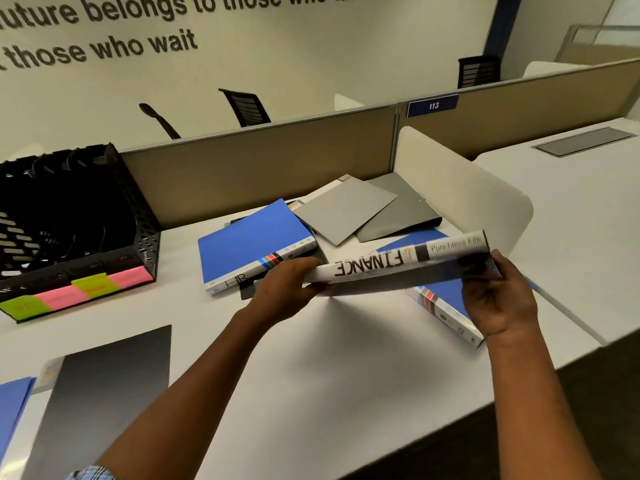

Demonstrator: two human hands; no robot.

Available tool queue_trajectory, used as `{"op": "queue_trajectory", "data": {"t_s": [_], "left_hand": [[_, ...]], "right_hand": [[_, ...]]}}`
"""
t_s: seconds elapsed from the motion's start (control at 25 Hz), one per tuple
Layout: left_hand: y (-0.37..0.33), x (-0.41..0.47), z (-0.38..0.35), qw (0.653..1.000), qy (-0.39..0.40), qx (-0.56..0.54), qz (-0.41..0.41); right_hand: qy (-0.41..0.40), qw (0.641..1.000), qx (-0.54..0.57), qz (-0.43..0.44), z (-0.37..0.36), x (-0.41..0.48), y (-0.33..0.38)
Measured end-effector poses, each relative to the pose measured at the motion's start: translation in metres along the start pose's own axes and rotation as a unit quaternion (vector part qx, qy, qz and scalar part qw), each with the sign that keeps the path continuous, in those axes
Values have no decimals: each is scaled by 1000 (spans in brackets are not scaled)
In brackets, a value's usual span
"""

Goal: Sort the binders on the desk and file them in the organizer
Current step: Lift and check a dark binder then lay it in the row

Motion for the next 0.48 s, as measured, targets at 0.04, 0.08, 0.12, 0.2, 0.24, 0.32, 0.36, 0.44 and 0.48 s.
{"op": "queue_trajectory", "data": {"t_s": [0.04, 0.08, 0.12, 0.2, 0.24, 0.32, 0.36, 0.44, 0.48], "left_hand": [[-2, -2, 2, 1000, -8, 0, 2], [-4, -5, 4, 1000, -19, 0, 6], [-5, -7, 7, 999, -31, 0, 13], [-6, -11, 13, 998, -56, -11, 34], [-7, -14, 16, 996, -69, -22, 44], [-9, -19, 23, 992, -96, -45, 66], [-10, -22, 25, 990, -108, -50, 80], [-15, -29, 27, 982, -135, -60, 118], [-18, -33, 27, 976, -151, -69, 139]], "right_hand": [[-6, 1000, -5, 12, -4, 5, 1], [-17, 999, -16, 26, -7, 9, 0], [-28, 998, -36, 39, -11, 13, -1], [-56, 992, -97, 59, -17, 21, -7], [-73, 986, -133, 62, -17, 26, -12], [-124, 963, -232, 57, -15, 39, -30], [-157, 942, -292, 52, -12, 46, -40], [-224, 890, -397, 23, -3, 62, -61], [-246, 862, -442, -7, 1, 70, -73]]}}
Point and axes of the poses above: each hand's wrist, its own x-axis towards the middle knuckle, its own z-axis out of the back of the hand, y = z × x, the point moved 6 cm from there along x, towards the middle knuckle, and after that the axes turned 15 degrees about -z, right-handed, at the moved point
